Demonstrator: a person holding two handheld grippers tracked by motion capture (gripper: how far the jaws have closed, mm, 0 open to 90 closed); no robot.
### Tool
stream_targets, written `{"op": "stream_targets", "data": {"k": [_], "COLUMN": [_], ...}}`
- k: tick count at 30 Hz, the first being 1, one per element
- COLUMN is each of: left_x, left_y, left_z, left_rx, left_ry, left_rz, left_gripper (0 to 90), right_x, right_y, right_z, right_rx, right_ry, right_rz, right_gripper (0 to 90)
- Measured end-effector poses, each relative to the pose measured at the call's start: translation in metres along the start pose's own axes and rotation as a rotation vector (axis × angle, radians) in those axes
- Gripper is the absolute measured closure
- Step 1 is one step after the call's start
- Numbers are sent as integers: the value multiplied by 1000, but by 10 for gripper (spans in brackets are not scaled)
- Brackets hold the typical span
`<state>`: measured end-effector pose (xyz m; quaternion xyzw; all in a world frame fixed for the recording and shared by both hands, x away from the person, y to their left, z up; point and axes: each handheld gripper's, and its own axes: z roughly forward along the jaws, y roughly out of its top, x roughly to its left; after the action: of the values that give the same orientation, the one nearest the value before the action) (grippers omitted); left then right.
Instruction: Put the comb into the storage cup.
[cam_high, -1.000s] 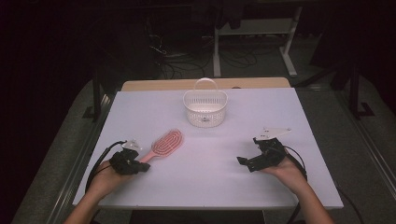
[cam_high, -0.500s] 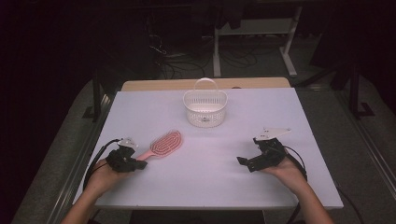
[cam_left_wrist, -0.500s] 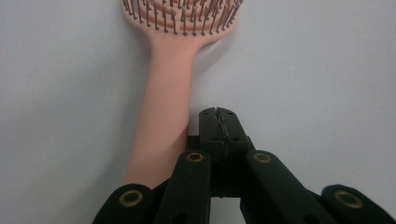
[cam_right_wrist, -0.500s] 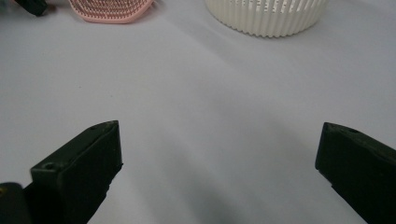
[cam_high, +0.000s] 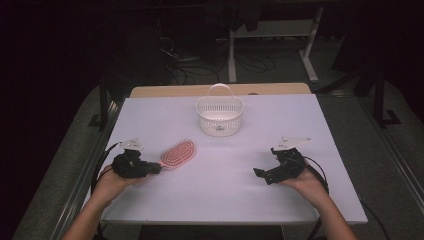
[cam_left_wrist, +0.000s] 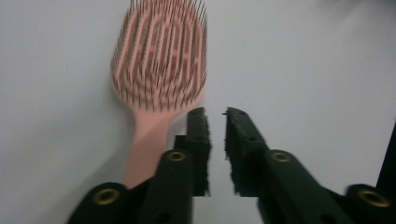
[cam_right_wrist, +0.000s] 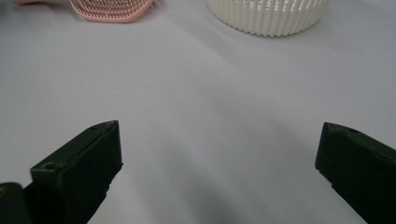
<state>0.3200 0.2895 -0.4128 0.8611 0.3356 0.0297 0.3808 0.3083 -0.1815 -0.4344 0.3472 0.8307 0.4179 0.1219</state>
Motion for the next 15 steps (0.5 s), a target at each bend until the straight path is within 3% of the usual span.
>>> {"op": "stream_targets", "data": {"k": [5, 9, 15], "left_x": [-5, -8, -13], "left_y": [12, 21, 25], "left_z": [1, 6, 10], "left_rx": [-86, -110, -150], "left_ry": [-8, -19, -29], "left_rz": [49, 76, 110], "left_gripper": [545, 405, 271], "right_x": [0, 0, 0], "right_y": [0, 0, 0], "right_z": [0, -1, -1], "right_rx": [-3, -6, -6], "right_ry": [-1, 0, 0], "right_rz": [0, 3, -1], "right_gripper": [1, 1, 1]}}
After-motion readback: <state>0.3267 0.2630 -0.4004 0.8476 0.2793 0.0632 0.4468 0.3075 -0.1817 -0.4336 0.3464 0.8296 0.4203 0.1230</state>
